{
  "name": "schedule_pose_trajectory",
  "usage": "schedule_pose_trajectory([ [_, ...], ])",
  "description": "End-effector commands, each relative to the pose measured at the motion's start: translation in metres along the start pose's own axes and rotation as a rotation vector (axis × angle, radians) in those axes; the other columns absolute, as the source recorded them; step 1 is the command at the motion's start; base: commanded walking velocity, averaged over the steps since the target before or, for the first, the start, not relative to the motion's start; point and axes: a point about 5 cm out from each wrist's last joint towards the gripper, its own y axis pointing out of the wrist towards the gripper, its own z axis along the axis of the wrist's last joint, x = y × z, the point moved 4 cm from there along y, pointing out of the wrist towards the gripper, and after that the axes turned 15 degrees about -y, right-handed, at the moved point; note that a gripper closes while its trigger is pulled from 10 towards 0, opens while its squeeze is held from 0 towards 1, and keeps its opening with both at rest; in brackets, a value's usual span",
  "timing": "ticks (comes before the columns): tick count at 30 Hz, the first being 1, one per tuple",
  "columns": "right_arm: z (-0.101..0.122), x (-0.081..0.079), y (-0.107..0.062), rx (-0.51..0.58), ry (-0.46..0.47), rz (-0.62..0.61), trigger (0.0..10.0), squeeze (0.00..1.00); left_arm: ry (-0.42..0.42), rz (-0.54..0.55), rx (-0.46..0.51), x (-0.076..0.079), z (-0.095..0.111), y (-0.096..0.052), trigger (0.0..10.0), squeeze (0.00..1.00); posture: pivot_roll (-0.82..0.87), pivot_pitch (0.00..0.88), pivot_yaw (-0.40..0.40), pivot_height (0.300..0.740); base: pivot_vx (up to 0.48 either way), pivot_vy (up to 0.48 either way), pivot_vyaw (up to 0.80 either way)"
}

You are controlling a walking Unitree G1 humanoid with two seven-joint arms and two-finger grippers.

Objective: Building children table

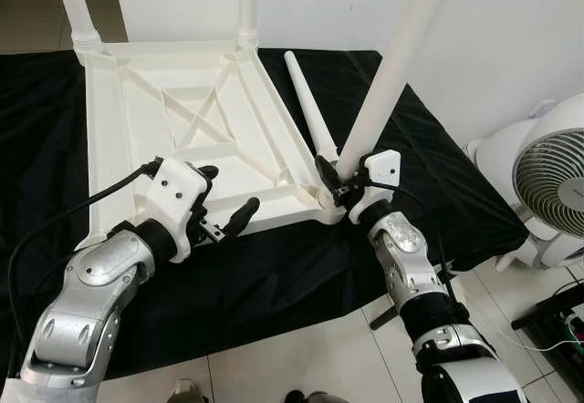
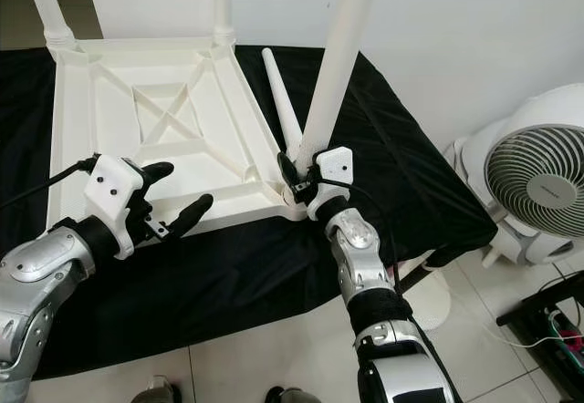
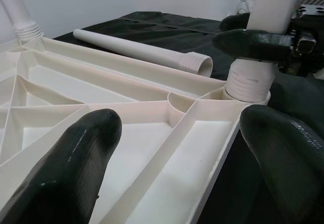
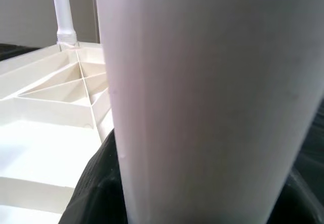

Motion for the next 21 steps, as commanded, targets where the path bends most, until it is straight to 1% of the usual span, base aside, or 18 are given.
schedule_pose_trajectory([
  [1, -0.021, 0.005, -0.016, -0.066, 0.085, -0.052, 10.0, 0.0, 0.0, 0.018, 0.009, 0.001, 0.002, -0.002, 10.0, 0.0, 0.15, 0.116, -0.092, 0.74, 0.0, 0.0, 0.0],
  [5, -0.018, 0.007, -0.017, -0.049, 0.086, -0.066, 10.0, 0.0, 0.001, 0.017, 0.009, 0.001, 0.002, -0.002, 10.0, 0.0, 0.15, 0.116, -0.092, 0.74, 0.0, 0.0, 0.0],
  [7, -0.024, 0.007, -0.023, -0.068, 0.101, -0.08, 10.0, 0.0, 0.0, 0.017, 0.009, 0.001, 0.002, -0.002, 10.0, 0.0, 0.15, 0.115, -0.089, 0.74, 0.0, 0.0, 0.0],
  [11, -0.031, 0.008, -0.029, -0.094, 0.117, -0.104, 10.0, 0.0, -0.001, 0.016, 0.008, 0.001, 0.002, -0.002, 10.0, 0.0, 0.15, 0.116, -0.088, 0.74, 0.0, 0.0, 0.0],
  [13, -0.038, 0.009, -0.03, -0.13, 0.153, -0.12, 10.0, 0.0, 0.0, 0.014, 0.006, 0.001, 0.002, -0.002, 10.0, 0.0, 0.15, 0.117, -0.086, 0.74, 0.0, 0.0, 0.0],
  [15, -0.042, 0.011, -0.031, -0.158, 0.158, -0.128, 10.0, 0.0, 0.0, 0.012, 0.006, 0.001, 0.003, -0.002, 10.0, 0.0, 0.15, 0.117, -0.086, 0.74, 0.0, 0.0, 0.0],
  [17, -0.041, 0.011, -0.031, -0.151, 0.214, -0.132, 10.0, 0.0, 0.0, 0.012, 0.005, 0.001, 0.003, -0.002, 10.0, 0.0, 0.15, 0.115, -0.085, 0.74, 0.0, 0.0, 0.0],
  [18, -0.041, 0.011, -0.031, -0.151, 0.214, -0.132, 10.0, 0.0, 0.0, 0.012, 0.005, 0.001, 0.003, -0.002, 10.0, 0.0, 0.15, 0.115, -0.085, 0.74, 0.0, 0.0, 0.0],
  [21, -0.047, 0.008, -0.028, -0.208, 0.182, -0.107, 10.0, 0.0, 0.002, 0.012, 0.005, 0.001, 0.003, -0.002, 10.0, 0.0, 0.15, 0.113, -0.084, 0.74, 0.0, 0.0, 0.0],
])
